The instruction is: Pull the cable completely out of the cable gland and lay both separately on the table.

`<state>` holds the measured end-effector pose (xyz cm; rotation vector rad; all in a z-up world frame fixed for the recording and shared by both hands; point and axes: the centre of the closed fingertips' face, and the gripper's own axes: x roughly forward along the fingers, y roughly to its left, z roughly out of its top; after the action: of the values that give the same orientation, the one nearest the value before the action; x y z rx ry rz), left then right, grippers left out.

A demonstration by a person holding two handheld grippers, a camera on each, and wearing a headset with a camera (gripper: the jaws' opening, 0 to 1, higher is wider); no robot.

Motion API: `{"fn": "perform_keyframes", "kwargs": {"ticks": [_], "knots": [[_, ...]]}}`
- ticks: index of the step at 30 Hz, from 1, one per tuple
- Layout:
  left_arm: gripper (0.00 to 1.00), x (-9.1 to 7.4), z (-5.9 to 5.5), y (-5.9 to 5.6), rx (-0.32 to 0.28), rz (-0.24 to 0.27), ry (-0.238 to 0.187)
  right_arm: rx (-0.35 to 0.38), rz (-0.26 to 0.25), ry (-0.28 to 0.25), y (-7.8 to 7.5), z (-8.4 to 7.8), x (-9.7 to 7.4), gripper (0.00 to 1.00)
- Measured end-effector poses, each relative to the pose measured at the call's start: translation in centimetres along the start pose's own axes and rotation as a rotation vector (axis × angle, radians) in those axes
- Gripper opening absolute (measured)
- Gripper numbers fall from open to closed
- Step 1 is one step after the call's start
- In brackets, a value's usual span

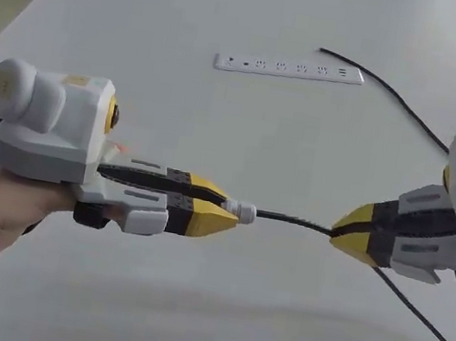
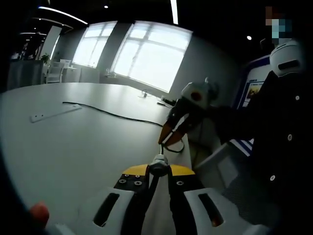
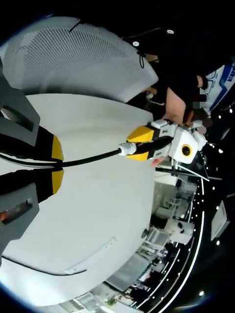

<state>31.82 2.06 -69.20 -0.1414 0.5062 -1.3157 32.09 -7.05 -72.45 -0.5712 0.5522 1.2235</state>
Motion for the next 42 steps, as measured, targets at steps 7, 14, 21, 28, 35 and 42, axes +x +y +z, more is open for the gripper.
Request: {"fn": "perform_keyframes", "kwargs": {"ticks": [7, 14, 21, 28, 35, 42], "knots": [[0.15, 0.0, 0.2, 0.3, 0.003, 0.007, -0.011, 0.045, -0.033, 0.044, -0.7, -2.5, -0.8, 0.00], [0.15, 0.1, -0.1, 0.2, 0.004, 0.005, -0.006, 0.070, -0.043, 0.059, -0.7, -3.8, -1.4, 0.00], [0.15, 0.2, -0.2, 0.2, 0.012, 0.004, 0.002, 0.080, -0.053, 0.119, -0.9, -5.5, -1.2, 0.00], [0.15, 0.1, -0.3, 0.2, 0.007, 0.007, 0.008, 0.102, -0.056, 0.147, -1.0, -6.7, -1.6, 0.00], [0.15, 0.1, -0.3, 0.3, 0.009, 0.007, 0.007, 0.120, -0.059, 0.167, -1.0, -7.8, -1.7, 0.00], [0.15, 0.2, -0.4, 0.3, 0.009, 0.009, 0.010, 0.132, -0.050, 0.180, -0.6, -8.4, -1.7, 0.00]]}}
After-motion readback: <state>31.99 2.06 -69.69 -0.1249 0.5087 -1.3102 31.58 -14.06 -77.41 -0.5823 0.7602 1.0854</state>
